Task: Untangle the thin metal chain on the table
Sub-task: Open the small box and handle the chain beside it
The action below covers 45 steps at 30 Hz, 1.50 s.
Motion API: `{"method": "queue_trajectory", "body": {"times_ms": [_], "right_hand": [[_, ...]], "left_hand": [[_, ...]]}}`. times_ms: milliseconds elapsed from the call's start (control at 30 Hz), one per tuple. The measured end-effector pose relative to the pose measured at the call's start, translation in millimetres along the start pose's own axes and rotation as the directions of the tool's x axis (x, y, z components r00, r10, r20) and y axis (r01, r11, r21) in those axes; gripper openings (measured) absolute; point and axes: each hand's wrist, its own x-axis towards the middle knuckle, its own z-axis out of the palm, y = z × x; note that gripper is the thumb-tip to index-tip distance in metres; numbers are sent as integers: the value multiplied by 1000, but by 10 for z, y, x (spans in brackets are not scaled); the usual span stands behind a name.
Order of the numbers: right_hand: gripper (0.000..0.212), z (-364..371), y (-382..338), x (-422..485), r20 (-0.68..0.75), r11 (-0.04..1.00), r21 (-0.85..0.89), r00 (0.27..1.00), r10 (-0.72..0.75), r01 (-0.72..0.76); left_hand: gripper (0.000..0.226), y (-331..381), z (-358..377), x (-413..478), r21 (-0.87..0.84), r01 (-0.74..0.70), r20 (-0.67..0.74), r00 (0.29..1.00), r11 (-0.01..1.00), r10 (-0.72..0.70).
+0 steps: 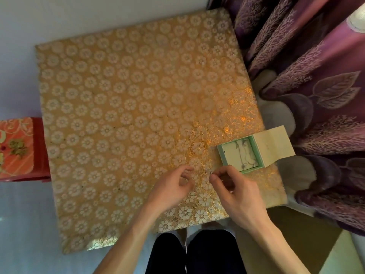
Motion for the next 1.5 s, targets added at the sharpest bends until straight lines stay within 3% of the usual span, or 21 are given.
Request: {"method": "queue_trajectory", "body": {"times_ms": [233, 533, 633, 1000, 1167, 1267, 1400, 1500], "right_hand": [[8, 187, 214, 307, -19, 998, 46, 999, 39, -38], [6, 235, 531, 433, 4, 989, 102, 994, 105, -105], [6, 203, 551, 431, -2, 986, 119, 993, 116, -115], [12, -126, 830, 328, -91, 960, 132, 961, 259, -247], [10, -140, 1007, 223, -124, 939, 167, 939, 322, -300], [9, -155, 1067, 155, -148, 926, 213, 926, 346, -312], [7, -182, 1140, 59, -196, 911, 276, 910, 366, -307], [7, -202, 1194, 1, -226, 894, 318, 891, 394, -315]], "left_hand": [[61, -61, -77, 609, -41, -47, 94, 994, 998, 51], [34, -183, 163, 1036, 60, -122, 204, 973, 991, 107], [22, -145, 216, 1074, 182, -157, 222, 968, 971, 115], [17, -249, -68, 1108, 297, -105, 206, 978, 949, 44], [14, -262, -155, 1071, 266, -59, 204, 979, 962, 4], [7, -203, -181, 1041, 165, -48, 119, 992, 985, 28], [11, 102, -233, 937, 11, -95, 26, 995, 995, 94], [14, 438, -268, 839, -48, -149, 31, 988, 988, 151]]}}
